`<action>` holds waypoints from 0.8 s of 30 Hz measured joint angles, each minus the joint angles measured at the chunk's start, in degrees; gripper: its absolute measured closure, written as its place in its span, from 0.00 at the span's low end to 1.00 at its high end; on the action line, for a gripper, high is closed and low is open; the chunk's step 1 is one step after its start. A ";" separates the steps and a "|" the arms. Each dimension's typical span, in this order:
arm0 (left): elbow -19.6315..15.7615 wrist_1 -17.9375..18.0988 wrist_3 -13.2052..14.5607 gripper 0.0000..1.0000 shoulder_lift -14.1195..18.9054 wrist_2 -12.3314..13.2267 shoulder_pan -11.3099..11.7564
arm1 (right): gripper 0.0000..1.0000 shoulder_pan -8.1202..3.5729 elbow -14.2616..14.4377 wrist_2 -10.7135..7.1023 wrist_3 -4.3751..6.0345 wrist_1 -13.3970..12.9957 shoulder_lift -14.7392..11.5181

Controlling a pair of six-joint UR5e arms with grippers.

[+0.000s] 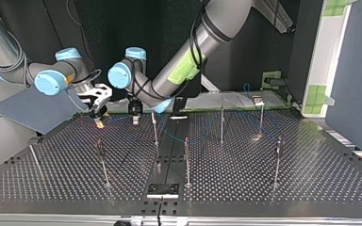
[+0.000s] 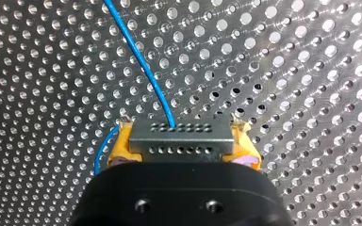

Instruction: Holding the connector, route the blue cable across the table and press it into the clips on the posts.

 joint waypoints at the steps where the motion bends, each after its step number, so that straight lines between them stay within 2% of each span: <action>1: 0.02 -0.19 -0.05 0.03 0.00 -0.27 -0.04 | 1.00 0.00 0.00 0.00 -0.01 0.00 0.00; 2: 0.03 -0.36 -0.09 0.15 0.00 -0.61 -0.09 | 1.00 0.00 -0.01 0.00 -0.02 0.00 0.00; 3: 0.03 -0.53 -0.10 0.15 0.00 -1.10 -0.14 | 1.00 0.00 -0.01 0.00 -0.05 0.00 -0.01; 4: 0.03 -0.62 -0.09 0.34 -0.01 -1.44 -0.18 | 1.00 0.01 -0.01 0.00 -0.07 0.00 -0.02; 5: 0.03 -0.68 -0.08 0.46 -0.01 -1.70 -0.21 | 1.00 0.02 -0.01 0.00 -0.09 0.00 -0.03; 6: 0.04 -0.73 -0.09 0.46 -0.01 -1.97 -0.24 | 1.00 0.03 -0.01 -0.02 -0.12 0.00 -0.03; 7: 0.04 -0.73 -0.10 0.65 -0.02 -2.11 -0.26 | 1.00 0.03 -0.04 -0.06 -0.14 0.00 -0.04; 8: 0.05 -0.75 -0.14 0.75 -0.02 -2.21 -0.27 | 1.00 0.03 -0.05 -0.12 -0.16 0.00 -0.04; 9: 0.05 -0.77 -0.24 0.75 -0.02 -2.30 -0.28 | 1.00 0.03 -0.10 -0.20 -0.20 0.03 -0.05; 10: 0.05 -0.78 -0.37 0.89 -0.02 -2.31 -0.28 | 1.00 0.03 -0.16 -0.24 -0.22 0.06 -0.05; 11: 0.05 -0.79 -0.53 0.96 -0.01 -2.29 -0.28 | 1.00 0.04 -0.24 -0.27 -0.25 0.11 -0.06; 13: 0.05 -0.80 -0.86 1.00 0.03 -2.28 -0.32 | 1.00 0.04 -0.42 -0.32 -0.31 0.28 -0.07; 20: 0.12 -1.80 -1.90 1.00 0.32 -2.38 -0.53 | 1.00 0.06 -0.93 -0.35 -0.49 1.01 -0.33; 24: 0.11 -2.87 -2.36 1.00 1.52 -2.58 -0.64 | 1.00 0.08 -1.24 -0.37 -0.39 1.45 -1.50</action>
